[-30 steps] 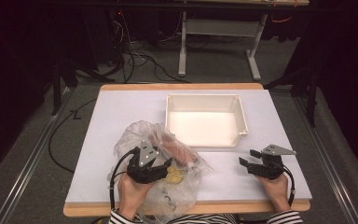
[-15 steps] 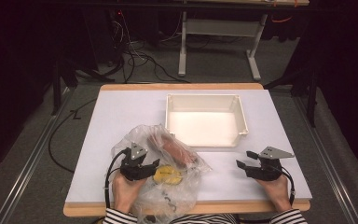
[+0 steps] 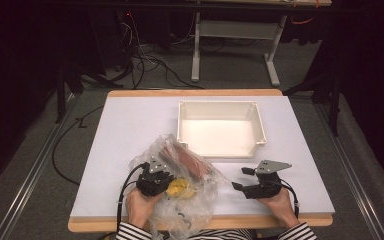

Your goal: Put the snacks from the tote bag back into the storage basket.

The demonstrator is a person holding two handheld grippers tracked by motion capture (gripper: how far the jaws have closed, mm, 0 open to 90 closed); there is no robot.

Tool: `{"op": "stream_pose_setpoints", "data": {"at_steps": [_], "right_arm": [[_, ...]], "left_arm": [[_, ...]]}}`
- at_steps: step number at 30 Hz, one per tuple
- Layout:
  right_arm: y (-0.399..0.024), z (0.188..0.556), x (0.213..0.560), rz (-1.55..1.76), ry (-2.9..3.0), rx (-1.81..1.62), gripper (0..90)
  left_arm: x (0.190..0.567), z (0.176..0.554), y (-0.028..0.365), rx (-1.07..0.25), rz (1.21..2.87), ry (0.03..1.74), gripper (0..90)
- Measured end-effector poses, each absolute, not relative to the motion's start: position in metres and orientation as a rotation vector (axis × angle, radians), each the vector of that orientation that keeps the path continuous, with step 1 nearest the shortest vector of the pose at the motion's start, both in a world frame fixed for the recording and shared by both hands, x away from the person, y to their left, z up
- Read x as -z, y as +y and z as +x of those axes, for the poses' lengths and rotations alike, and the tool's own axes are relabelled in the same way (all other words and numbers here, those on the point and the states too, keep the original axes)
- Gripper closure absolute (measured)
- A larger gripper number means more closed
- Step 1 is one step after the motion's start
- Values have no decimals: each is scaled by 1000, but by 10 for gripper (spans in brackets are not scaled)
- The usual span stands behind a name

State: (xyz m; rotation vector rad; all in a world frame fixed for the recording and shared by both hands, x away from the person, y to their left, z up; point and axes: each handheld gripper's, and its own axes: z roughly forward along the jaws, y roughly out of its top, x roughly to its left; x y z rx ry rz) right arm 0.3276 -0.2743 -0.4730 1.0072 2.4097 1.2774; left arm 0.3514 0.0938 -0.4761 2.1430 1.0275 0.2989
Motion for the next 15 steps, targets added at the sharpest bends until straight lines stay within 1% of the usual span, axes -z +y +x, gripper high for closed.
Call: {"op": "stream_pose_setpoints", "data": {"at_steps": [6, 10, 15], "right_arm": [[-259, 323, 469, 944, 2441, -1317, 284], [-246, 317, 463, 871, 2464, -1359, 283], [-238, 320, 464, 873, 2470, -1370, 288]], "left_arm": [[477, 352, 87, -257, 2133, 1020, 888], [477, 352, 79, -243, 2133, 1010, 898], [477, 351, 71, -231, 2138, 998, 899]]}}
